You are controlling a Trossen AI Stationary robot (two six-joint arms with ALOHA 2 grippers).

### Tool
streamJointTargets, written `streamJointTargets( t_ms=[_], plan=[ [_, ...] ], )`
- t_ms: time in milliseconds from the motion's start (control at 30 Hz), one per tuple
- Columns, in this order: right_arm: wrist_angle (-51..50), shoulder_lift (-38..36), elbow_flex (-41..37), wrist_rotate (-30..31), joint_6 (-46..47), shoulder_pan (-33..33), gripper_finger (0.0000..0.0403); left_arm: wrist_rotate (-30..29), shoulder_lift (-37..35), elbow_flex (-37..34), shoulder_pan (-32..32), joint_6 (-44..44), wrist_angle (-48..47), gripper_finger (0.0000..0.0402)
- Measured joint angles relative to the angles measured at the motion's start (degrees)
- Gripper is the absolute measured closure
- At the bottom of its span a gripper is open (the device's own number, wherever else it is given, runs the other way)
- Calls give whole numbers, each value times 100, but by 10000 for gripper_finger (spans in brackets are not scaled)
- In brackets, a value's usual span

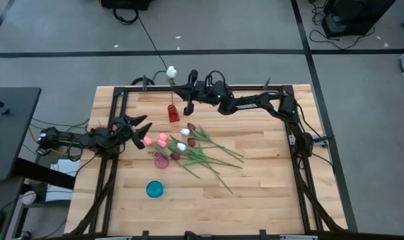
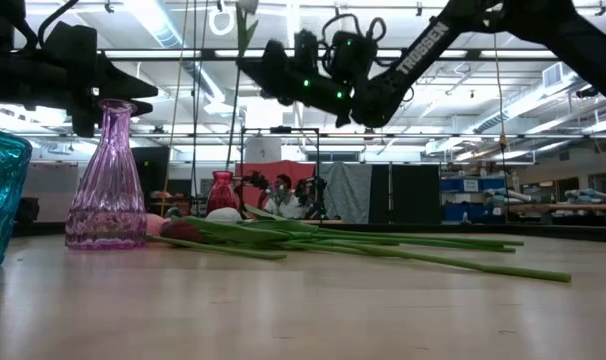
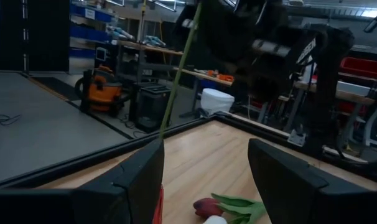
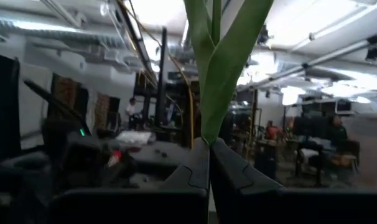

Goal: Sort flowers into vase by color
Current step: Put the right white tulip into the red vase

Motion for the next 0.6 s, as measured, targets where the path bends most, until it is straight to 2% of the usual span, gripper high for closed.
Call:
streamJointTargets(
  t_ms=[233, 433, 500, 600],
  plan=[
    [171, 127, 28, 113, 34, 17, 391, -33, 0, 1, -1, 15, 17, 163],
    [-505, 147, 17, 98, 21, 31, 390, -60, 0, 2, -1, 158, 123, 163],
    [-801, 147, 17, 75, 2, 33, 379, -69, 0, 2, -1, 166, 120, 163],
    [-1101, 147, 15, -44, -24, 37, 342, -95, 0, 2, 0, 168, 121, 163]
  ],
)
